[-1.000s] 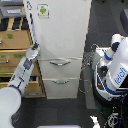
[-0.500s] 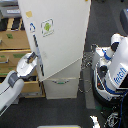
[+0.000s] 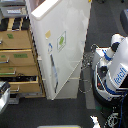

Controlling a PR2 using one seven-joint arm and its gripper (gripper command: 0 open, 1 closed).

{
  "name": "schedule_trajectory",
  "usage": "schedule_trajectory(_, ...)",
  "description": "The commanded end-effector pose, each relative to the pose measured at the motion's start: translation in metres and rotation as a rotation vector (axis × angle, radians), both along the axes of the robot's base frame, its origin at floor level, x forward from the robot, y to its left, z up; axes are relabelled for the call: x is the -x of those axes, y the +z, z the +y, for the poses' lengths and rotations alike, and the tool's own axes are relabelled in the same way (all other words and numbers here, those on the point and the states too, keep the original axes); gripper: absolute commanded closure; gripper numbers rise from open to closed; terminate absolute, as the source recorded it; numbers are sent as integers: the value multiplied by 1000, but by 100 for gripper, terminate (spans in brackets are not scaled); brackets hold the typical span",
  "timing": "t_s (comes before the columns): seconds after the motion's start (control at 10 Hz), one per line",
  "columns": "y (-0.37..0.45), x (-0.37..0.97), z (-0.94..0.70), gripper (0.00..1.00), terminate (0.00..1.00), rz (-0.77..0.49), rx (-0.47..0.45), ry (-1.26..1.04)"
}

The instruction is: Opening the fridge

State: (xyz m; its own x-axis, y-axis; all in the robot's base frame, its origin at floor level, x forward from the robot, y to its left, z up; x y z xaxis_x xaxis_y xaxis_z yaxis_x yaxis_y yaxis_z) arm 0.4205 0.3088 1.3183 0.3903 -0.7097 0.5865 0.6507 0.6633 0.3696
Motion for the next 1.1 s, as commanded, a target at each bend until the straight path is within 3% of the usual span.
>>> schedule_trajectory(0.1, -14, 157, 36, 0, 0, 200, -112, -266)
schedule_trajectory(0.2, -60, 76, 19, 0, 0, 316, -93, -221)
schedule_trajectory(0.5, -174, -90, -28, 0, 0, 501, -98, -84)
schedule_trajectory(0.9, -263, -218, -110, 0, 0, 656, -78, 57)
schedule_trajectory(1.1, -239, -232, -309, 0, 0, 658, -225, 28)
